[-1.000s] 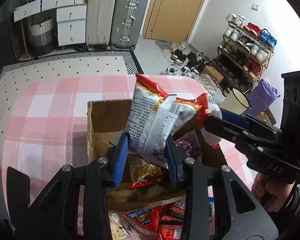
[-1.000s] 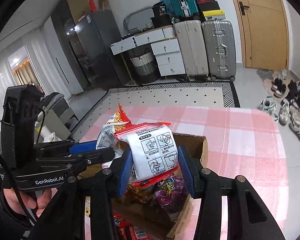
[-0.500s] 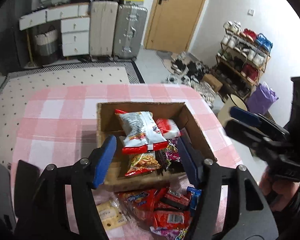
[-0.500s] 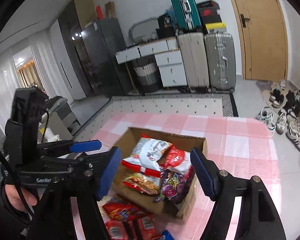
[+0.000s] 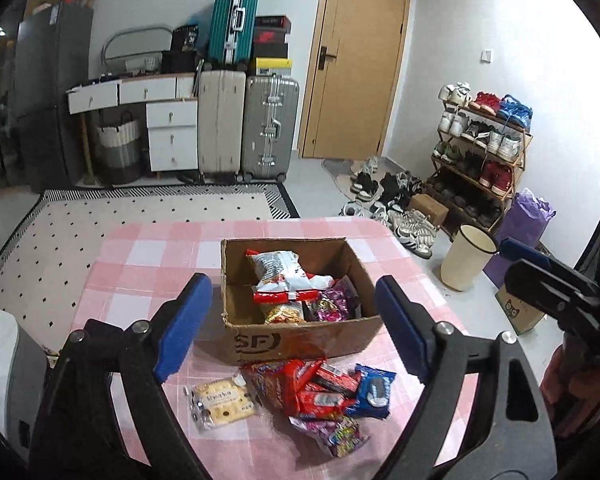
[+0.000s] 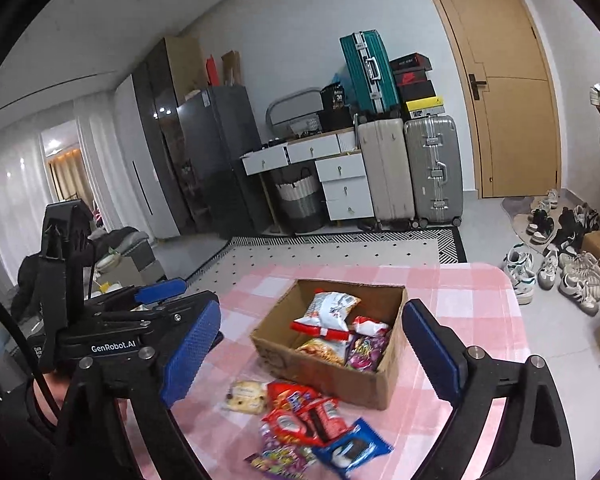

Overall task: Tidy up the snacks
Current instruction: 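Withdraw both grippers from the box back toward the remaining snacks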

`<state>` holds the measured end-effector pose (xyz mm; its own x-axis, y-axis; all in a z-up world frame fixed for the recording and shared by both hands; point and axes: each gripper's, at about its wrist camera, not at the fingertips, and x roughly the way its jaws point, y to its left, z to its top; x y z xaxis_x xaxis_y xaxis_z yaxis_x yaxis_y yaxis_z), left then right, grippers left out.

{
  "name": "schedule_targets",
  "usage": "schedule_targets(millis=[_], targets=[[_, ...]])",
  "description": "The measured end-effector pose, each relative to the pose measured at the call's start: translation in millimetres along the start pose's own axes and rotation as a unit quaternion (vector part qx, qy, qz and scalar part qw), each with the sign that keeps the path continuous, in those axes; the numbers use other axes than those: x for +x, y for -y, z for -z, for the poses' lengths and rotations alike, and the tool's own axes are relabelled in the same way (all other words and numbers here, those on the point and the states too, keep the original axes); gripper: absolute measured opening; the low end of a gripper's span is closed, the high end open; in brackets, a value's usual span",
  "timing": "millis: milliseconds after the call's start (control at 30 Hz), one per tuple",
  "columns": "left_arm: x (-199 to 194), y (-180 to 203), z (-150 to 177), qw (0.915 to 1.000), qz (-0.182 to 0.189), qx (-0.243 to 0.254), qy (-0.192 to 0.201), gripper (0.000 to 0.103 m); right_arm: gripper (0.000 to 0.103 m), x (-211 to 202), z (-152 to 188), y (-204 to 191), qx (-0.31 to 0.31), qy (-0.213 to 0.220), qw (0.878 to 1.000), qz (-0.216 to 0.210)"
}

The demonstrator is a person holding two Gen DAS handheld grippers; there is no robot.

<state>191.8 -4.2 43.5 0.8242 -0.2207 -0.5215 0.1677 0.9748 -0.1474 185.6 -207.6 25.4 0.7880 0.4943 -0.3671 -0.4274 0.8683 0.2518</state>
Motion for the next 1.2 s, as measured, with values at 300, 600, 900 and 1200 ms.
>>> schedule_targets(millis=[300, 600, 900, 1200], targets=[[-50.8, 5.1, 34.5, 0.9999, 0.002, -0.013, 0.009, 0.09, 0.103, -45.5, 30.7, -14.5, 0.014, 0.01, 1.0, 0.013], [-64.5, -7.6, 75.5, 0.9995, -0.013, -0.028, 0.002, 0.101, 0.103, -51.0, 68.3, -23.0, 0.003, -0.009, 1.0, 0.026], [-50.7, -23.3, 116.4, 0.9983, -0.021, -0.052, -0.014, 0.102, 0.103, -27.6, 120.8, -27.2, 0.026, -0.052, 0.998, -0.008], [-32.5, -31.6, 157.3, 0.9974, -0.036, -0.052, -0.034, 0.102, 0.103, 1.6, 160.6, -27.1, 0.032, -0.09, 0.995, -0.02]])
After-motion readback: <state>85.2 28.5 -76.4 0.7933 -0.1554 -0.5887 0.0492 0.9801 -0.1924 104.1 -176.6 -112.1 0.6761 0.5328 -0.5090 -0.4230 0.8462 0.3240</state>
